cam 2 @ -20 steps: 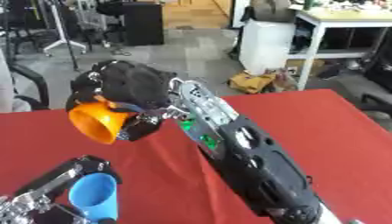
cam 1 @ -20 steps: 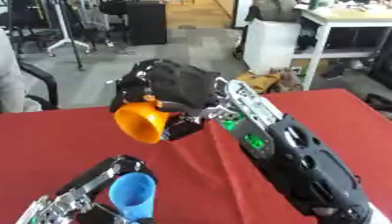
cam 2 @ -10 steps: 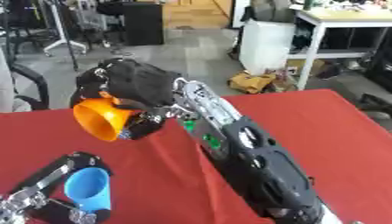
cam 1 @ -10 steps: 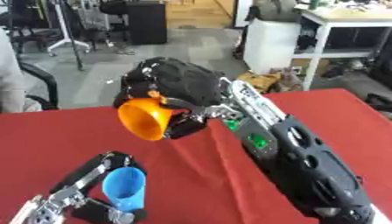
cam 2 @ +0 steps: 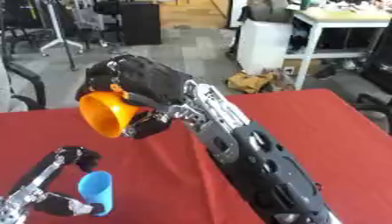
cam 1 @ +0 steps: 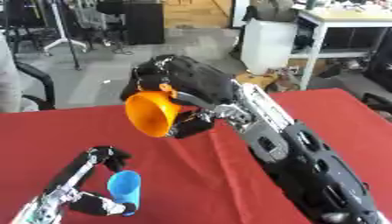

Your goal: Pour the contents of one cup into another cup.

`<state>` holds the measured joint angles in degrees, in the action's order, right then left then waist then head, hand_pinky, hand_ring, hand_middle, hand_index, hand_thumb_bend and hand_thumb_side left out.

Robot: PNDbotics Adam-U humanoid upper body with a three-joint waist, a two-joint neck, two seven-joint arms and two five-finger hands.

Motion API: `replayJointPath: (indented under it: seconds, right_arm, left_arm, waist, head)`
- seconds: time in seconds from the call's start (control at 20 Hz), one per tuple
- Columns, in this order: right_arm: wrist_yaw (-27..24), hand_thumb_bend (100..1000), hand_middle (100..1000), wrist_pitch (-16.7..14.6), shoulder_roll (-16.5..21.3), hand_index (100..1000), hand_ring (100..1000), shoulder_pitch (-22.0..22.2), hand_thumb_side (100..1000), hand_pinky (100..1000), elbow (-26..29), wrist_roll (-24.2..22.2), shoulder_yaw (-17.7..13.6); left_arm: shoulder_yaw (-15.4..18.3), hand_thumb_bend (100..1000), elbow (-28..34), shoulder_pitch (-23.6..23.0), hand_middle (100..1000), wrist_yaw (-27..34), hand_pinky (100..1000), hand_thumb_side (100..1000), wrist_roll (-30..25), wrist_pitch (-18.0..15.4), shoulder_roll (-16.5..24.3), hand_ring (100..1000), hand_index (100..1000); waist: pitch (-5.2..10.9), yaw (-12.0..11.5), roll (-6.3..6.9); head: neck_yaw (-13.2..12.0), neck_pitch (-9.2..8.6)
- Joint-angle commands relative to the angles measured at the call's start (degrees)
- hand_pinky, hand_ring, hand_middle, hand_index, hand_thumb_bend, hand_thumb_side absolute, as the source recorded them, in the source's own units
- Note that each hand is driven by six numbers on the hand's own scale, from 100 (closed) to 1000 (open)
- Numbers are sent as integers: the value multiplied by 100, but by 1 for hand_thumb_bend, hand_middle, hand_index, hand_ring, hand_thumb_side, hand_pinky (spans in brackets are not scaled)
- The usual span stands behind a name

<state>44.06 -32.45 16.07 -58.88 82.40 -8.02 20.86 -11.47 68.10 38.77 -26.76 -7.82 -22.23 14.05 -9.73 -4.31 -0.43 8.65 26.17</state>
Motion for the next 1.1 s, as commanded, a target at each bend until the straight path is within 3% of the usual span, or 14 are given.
replayJointPath:
  seconds: [0.05,0.65,0.9,1.1]
  right_arm:
    - [-320,280,586,173,170,743,294,0,100,669,158,40,-152]
    - [-1455,333,576,855,625,734,265,922,100,641,989,378,-630]
    - [-1924,326,559,1104,816,702,238,1578,100,614,1391,464,-667]
    - [-2297,310,556,1335,756,682,226,2078,100,611,1155,388,-640]
  left_arm:
    - [134,1000,-63,74,667,-267,627,187,323,-86,24,615,790]
    - [216,1000,-134,-51,692,41,639,280,1406,51,205,627,800]
    - [171,1000,-30,-69,689,335,638,317,1341,96,266,624,800]
    - [151,1000,57,-41,691,539,638,372,1242,126,255,623,802]
  waist:
    - [88,20,19]
    - [89,145,34]
    - [71,152,21]
    - [60,113,37]
  head:
    - [-26,22]
    - [-115,17]
    - [-138,-9]
    - [-113,-27]
